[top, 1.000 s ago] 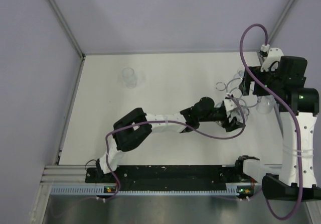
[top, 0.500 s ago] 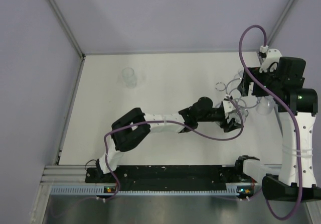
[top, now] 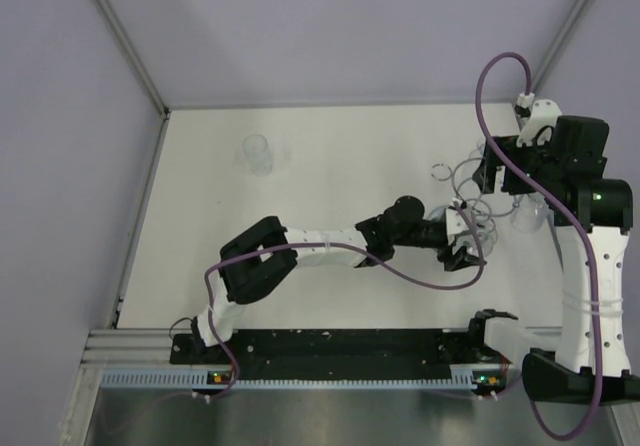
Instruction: Take the wine glass off the wine glass rack
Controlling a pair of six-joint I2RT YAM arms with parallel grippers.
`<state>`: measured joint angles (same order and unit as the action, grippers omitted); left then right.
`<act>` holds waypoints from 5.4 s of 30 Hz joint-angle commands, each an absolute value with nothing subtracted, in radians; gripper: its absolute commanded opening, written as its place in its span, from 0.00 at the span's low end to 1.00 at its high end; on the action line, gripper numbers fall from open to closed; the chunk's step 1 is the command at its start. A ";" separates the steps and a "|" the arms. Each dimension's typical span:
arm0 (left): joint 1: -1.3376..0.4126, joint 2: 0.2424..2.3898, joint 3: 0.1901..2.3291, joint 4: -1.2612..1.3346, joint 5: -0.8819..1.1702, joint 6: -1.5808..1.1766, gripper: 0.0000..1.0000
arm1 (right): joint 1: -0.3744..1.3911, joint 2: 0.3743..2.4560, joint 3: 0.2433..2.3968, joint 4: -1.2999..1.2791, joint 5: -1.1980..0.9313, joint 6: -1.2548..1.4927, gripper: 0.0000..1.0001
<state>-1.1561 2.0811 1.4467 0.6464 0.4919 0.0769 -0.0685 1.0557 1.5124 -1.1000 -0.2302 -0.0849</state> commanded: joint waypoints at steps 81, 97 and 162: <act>-0.212 1.733 1.034 0.586 1.174 -1.544 0.00 | 0.870 1.302 1.135 -0.008 0.090 -0.411 0.59; -0.213 1.635 0.928 0.390 1.066 -1.710 0.00 | 0.905 1.373 1.149 0.072 0.111 -0.362 0.52; -0.133 1.264 1.151 -0.092 0.560 -0.439 0.98 | 0.730 1.503 1.382 -0.578 -0.253 -0.518 0.00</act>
<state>-0.1379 1.4662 1.2129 -0.1360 0.7509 -0.8028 0.7284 1.4738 1.2995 -0.4774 -0.1165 -0.4599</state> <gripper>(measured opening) 0.982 0.032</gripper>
